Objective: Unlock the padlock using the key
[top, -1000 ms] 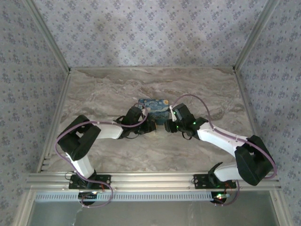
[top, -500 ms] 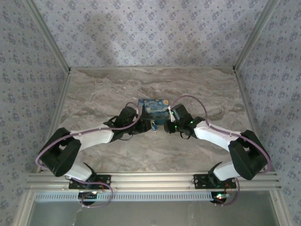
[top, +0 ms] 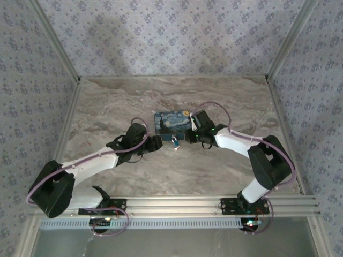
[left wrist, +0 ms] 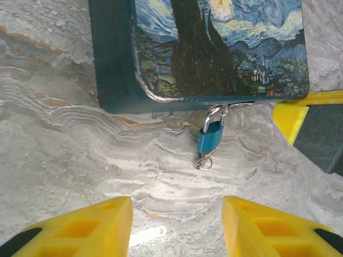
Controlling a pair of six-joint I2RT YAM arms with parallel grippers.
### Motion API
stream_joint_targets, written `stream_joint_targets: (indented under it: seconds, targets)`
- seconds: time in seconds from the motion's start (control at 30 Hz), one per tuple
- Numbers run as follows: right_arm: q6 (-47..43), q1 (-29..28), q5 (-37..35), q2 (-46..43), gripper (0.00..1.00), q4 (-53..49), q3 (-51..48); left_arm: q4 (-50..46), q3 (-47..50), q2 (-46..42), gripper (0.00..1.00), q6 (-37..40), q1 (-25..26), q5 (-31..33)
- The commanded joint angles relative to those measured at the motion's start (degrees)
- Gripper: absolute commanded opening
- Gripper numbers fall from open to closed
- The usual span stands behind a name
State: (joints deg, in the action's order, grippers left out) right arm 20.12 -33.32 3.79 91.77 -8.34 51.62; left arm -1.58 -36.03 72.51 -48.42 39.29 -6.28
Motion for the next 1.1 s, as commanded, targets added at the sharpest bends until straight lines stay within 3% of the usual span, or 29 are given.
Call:
stream_joint_targets:
  seconds: [0.0,0.57,1.07]
  targets:
    - [-0.6,0.6,-1.1,1.9,0.27,0.2,3.4,-1.8,-0.2,-1.4,0.48,1.3,-1.2,1.7]
    - [-0.2,-9.8,-12.1,-1.9,0.51,-1.4,-0.5,-2.1,-9.2,7.4,0.5,2.4,-6.1,0.3]
    - [1.0,-16.6,-18.7,9.0,0.53,-2.3,6.6,-0.6,-13.0,13.3,0.5,0.9,-9.1,-1.2]
